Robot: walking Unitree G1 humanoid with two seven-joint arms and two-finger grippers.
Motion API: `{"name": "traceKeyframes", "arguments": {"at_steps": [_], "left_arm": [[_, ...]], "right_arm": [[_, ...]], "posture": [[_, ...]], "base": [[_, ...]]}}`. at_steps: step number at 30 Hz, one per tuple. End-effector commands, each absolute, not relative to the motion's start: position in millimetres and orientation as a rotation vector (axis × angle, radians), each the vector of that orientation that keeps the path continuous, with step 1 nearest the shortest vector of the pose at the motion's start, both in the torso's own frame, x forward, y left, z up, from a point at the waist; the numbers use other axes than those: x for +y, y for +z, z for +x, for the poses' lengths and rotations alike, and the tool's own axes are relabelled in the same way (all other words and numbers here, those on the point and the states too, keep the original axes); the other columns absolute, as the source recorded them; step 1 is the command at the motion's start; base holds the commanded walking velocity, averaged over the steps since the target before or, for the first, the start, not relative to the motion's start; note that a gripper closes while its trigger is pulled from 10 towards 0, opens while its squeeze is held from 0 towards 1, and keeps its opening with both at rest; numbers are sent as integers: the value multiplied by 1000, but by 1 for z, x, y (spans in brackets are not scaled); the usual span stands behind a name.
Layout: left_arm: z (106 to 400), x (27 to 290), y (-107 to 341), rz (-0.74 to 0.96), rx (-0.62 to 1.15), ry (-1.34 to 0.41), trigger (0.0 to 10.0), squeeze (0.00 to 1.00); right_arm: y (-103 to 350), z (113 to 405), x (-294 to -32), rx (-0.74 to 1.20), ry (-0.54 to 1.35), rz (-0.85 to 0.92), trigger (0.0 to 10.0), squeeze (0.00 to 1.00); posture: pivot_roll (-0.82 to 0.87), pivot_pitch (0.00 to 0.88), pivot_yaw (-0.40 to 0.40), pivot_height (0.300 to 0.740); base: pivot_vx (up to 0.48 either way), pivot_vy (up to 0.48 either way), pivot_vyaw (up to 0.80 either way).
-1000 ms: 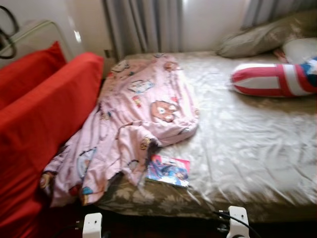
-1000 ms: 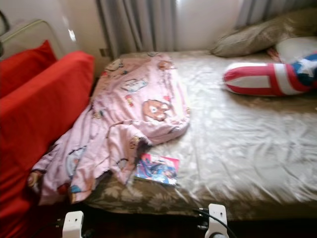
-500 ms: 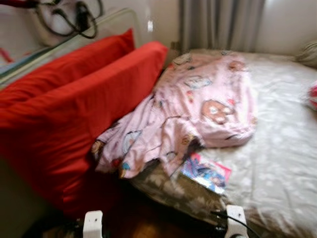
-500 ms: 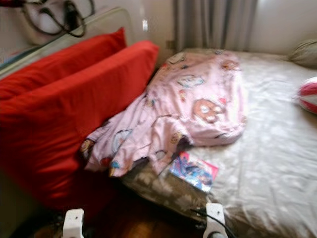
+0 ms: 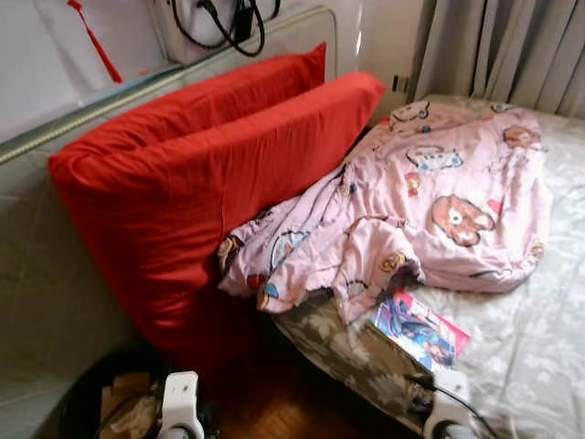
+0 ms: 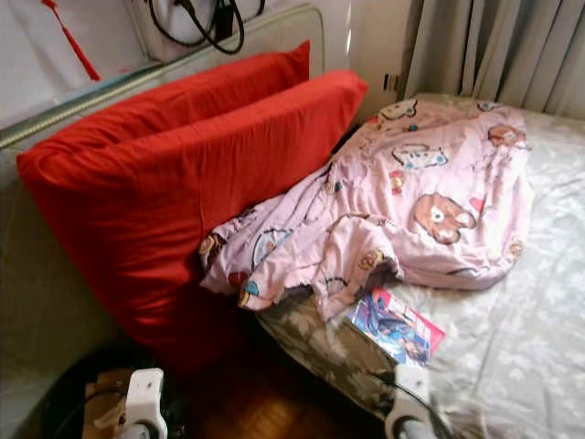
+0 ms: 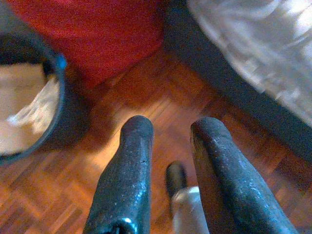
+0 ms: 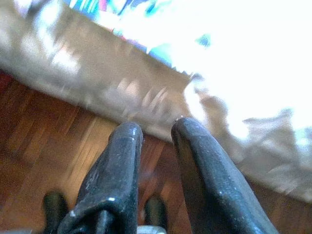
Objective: Clean up the room
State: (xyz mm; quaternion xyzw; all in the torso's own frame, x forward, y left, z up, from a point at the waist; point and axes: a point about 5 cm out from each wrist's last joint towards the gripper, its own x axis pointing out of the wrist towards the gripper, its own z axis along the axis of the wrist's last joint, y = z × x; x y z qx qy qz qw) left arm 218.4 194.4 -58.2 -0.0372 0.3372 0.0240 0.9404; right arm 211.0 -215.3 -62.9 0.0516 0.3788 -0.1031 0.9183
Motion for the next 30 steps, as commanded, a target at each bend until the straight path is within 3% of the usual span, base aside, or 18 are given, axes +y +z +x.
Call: {"name": "traceKeyframes", "arguments": {"at_steps": [1,10,14,19,30], "left_arm": [[227,198,-51,-75,630,45,10000,0],[250,187,-16,-50,311,-18,10000,0],[248,192,-2,-63,185,23,10000,0],[241,193,8,-118,100,55,10000,0],[228,186,37,-51,3,-51,10000,0]], "right_arm": [[-54,226,-211,702,-196,115,10000,0],[-15,261,-211,395,-85,100,10000,0],[4,274,-208,267,-35,87,10000,0],[14,275,-202,185,42,54,10000,0],[29,258,-196,72,45,66,10000,0]], "posture": [[-25,0,52,740],[-39,0,35,740],[-47,0,24,740],[-29,0,10,740],[-6,0,9,740]], "base": [[0,0,0],[0,0,0],[0,0,0],[0,0,0],[0,0,0]]}}
